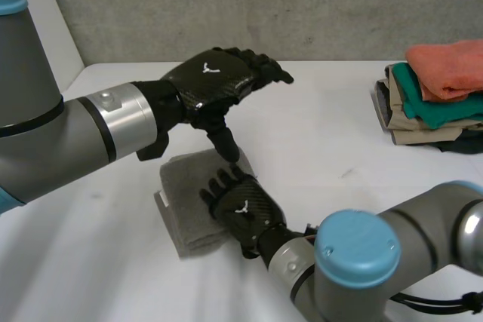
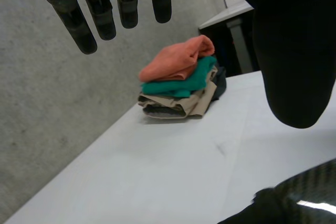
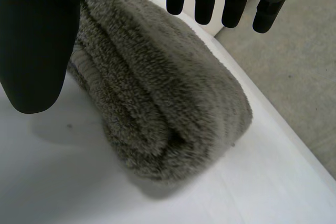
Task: Fold the laundry.
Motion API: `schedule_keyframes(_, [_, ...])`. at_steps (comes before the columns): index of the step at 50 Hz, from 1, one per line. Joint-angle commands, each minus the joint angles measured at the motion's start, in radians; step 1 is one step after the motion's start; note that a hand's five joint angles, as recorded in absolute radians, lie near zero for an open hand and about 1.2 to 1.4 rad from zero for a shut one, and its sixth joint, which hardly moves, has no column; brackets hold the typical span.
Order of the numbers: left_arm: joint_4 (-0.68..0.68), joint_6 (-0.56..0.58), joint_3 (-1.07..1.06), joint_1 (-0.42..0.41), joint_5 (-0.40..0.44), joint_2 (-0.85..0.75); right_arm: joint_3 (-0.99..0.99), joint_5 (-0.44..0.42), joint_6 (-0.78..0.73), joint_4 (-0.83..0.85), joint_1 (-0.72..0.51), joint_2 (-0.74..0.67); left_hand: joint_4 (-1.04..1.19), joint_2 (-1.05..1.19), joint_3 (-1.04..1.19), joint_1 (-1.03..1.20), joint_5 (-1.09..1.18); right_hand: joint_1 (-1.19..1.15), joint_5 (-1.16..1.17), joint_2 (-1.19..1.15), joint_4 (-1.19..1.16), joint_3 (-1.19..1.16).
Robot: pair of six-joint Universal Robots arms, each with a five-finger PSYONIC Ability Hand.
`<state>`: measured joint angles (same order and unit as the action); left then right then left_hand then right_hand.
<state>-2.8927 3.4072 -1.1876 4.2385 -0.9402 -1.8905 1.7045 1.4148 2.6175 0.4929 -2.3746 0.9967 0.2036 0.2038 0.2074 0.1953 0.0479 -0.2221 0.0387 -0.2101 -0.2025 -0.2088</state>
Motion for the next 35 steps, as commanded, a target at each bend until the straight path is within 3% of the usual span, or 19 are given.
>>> schedule_keyframes(1, [-0.003, 0.0, -0.015, -0.011, -0.035, -0.016, -0.063, 0.001, -0.045, 0.134, -0.003, -0.111, -0.028, -0.028, -0.032, -0.02, -0.047, 0.048, -0.039, 0.036, 0.028, 0.034])
schedule_keyframes(14, [-0.007, 0.0, -0.021, -0.02, -0.046, -0.022, -0.167, 0.004, -0.109, 0.153, -0.003, -0.193, -0.025, -0.026, -0.029, -0.017, -0.044, 0.023, -0.014, 0.011, 0.003, 0.01])
schedule_keyframes(18, [-0.007, -0.006, -0.021, -0.02, -0.048, -0.022, -0.207, 0.004, -0.109, 0.15, -0.002, -0.22, -0.025, -0.026, -0.029, -0.017, -0.044, -0.361, 0.37, -0.373, -0.381, -0.374])
schedule_keyframes(22, [-0.007, -0.008, -0.021, -0.02, -0.048, -0.022, -0.226, 0.004, -0.088, 0.151, -0.003, -0.208, -0.025, -0.026, -0.029, -0.017, -0.044, -1.114, 1.123, -1.126, -1.134, -1.128])
schedule_keyframes(23, [-0.007, -0.008, -0.021, -0.02, -0.048, -0.022, -0.23, 0.006, -0.08, 0.151, -0.003, -0.204, -0.025, -0.026, -0.029, -0.017, -0.044, -1.174, 1.182, -1.186, -1.193, -1.187])
schedule_keyframes(35, [-0.01, -0.011, -0.015, -0.006, -0.048, -0.013, -0.244, 0.01, 0.01, 0.087, 0.063, -0.13, -0.025, -0.026, -0.029, -0.017, -0.044, -1.174, 1.183, -1.186, -1.194, -1.187])
